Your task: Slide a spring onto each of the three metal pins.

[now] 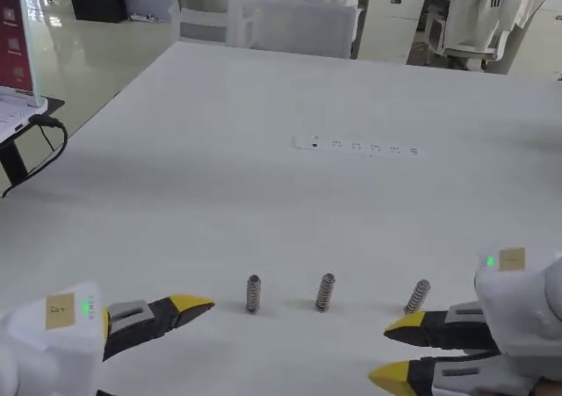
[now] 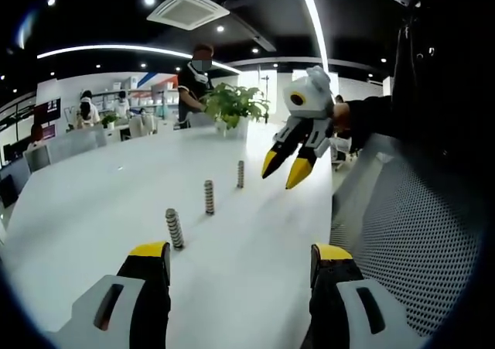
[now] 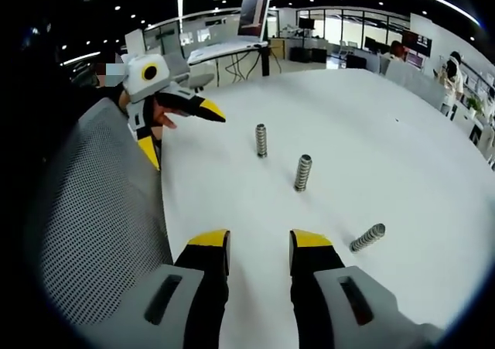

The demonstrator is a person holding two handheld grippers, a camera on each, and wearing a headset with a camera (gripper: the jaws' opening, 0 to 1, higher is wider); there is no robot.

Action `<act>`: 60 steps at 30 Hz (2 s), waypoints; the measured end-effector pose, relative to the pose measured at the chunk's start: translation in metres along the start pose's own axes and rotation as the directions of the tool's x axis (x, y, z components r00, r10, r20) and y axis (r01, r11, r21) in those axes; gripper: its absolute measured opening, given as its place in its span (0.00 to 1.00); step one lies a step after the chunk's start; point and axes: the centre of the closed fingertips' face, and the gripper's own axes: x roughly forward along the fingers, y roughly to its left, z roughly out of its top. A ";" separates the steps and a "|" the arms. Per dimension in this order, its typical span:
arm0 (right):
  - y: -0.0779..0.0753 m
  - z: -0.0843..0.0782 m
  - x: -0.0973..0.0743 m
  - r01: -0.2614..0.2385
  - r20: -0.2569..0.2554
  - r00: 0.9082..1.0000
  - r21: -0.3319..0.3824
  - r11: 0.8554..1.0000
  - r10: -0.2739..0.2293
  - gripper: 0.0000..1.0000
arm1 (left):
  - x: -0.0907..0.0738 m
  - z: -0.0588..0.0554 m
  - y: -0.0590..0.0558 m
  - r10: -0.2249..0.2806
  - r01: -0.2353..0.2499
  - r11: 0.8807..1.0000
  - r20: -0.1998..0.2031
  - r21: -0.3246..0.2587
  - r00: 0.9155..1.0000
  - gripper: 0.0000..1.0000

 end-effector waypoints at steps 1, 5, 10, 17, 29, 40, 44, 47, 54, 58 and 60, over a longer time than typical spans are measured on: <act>-0.004 -0.001 -0.003 0.016 0.014 1.000 0.009 1.000 -0.017 0.29 | 0.000 0.000 0.000 0.000 0.000 1.000 0.000 -0.001 1.000 0.70; -0.010 -0.006 -0.011 0.043 0.038 0.998 0.039 0.998 -0.044 0.30 | 0.000 -0.001 0.001 0.000 0.000 1.000 0.002 -0.006 1.000 0.70; -0.015 -0.011 -0.019 0.064 0.075 0.995 0.072 0.995 -0.070 0.31 | 0.000 -0.001 0.001 -0.001 0.001 1.000 -0.001 -0.005 1.000 0.70; -0.024 -0.016 -0.029 0.107 0.132 0.984 0.112 0.988 -0.122 0.35 | -0.001 0.000 0.002 0.006 -0.006 1.000 0.009 -0.015 1.000 0.71; -0.033 -0.026 -0.038 0.154 0.184 0.967 0.125 0.980 -0.175 0.50 | -0.002 0.001 0.005 0.022 -0.022 0.999 0.020 -0.041 1.000 0.71; -0.041 -0.028 -0.039 0.179 0.216 0.955 0.135 0.975 -0.205 0.74 | -0.003 0.000 0.007 0.034 -0.034 0.998 0.013 -0.044 0.999 0.71; -0.040 -0.028 -0.038 0.175 0.229 0.952 0.131 0.976 -0.201 0.84 | -0.003 0.000 0.008 0.038 -0.037 0.998 0.013 -0.047 0.999 0.72; -0.040 -0.027 -0.037 0.174 0.243 0.949 0.132 0.976 -0.202 0.90 | -0.003 0.000 0.009 0.045 -0.044 0.998 0.015 -0.053 0.999 0.73; -0.042 -0.029 -0.036 0.177 0.238 0.949 0.146 0.973 -0.208 0.93 | -0.003 -0.002 0.012 0.057 -0.056 0.996 0.009 -0.070 0.998 0.79; -0.043 -0.028 -0.036 0.178 0.240 0.948 0.148 0.973 -0.210 0.93 | -0.003 -0.003 0.013 0.060 -0.060 0.994 0.001 -0.086 0.998 0.82; -0.043 -0.029 -0.035 0.177 0.238 0.948 0.150 0.973 -0.210 0.93 | -0.002 -0.003 0.013 0.062 -0.062 0.993 0.003 -0.096 0.998 0.87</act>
